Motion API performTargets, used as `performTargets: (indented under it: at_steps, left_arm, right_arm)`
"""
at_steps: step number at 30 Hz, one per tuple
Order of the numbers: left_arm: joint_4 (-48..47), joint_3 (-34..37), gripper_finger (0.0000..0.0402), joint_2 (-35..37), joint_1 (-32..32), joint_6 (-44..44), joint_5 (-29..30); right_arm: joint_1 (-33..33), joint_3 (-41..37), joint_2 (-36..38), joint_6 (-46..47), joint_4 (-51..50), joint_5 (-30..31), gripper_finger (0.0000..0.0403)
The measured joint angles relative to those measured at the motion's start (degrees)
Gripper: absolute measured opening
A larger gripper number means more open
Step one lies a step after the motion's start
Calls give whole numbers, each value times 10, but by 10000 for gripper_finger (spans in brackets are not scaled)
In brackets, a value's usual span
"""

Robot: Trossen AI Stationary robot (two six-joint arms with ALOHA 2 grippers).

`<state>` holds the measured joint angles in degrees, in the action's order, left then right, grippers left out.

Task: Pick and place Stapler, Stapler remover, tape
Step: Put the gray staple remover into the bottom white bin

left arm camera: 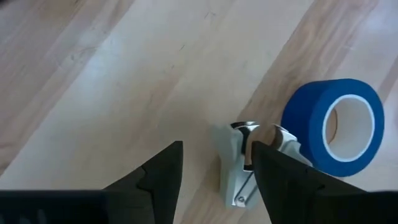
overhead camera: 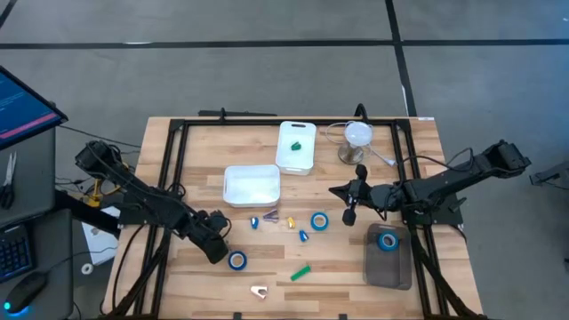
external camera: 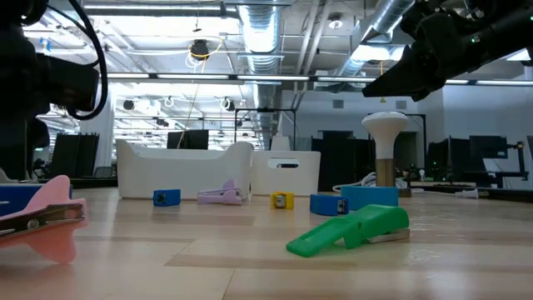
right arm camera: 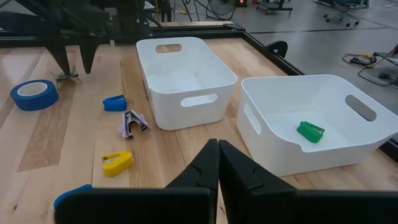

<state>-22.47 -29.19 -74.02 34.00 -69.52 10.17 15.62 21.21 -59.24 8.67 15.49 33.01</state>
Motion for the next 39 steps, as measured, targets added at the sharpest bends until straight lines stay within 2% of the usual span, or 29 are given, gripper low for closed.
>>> performTargets:
  at_steps: [8, 11, 18, 23, 26, 29, 32, 35, 39]
  left_arm:
    - [68, 40, 171, 2, 0, 0, 7]
    - [68, 41, 138, 1, 0, 0, 12]
    - [80, 42, 25, 1, 0, 2, 22]
    - [78, 28, 28, 12, -12, 48, 30]
    - [79, 12, 40, 41, -36, 102, 35]
    - [78, -4, 33, 82, -67, 172, 40]
    - [80, -13, 25, 131, -103, 266, 74]
    - [80, -14, 29, 175, -150, 351, 111]
    - [84, -14, 32, 208, -224, 437, 123]
  right_arm:
    - [0, 0, 0, 0, 0, 0, 0]
    - [0, 0, 0, 0, 0, 0, 0]
    - [0, 0, 0, 0, 0, 0, 0]
    - [0, 0, 0, 0, 0, 0, 0]
    - [0, 0, 0, 0, 0, 0, 0]
    - [0, 0, 0, 0, 0, 0, 0]
    - [0, 0, 0, 0, 0, 0, 0]
    - [0, 0, 0, 0, 0, 0, 0]
    - [0, 0, 0, 0, 0, 0, 0]
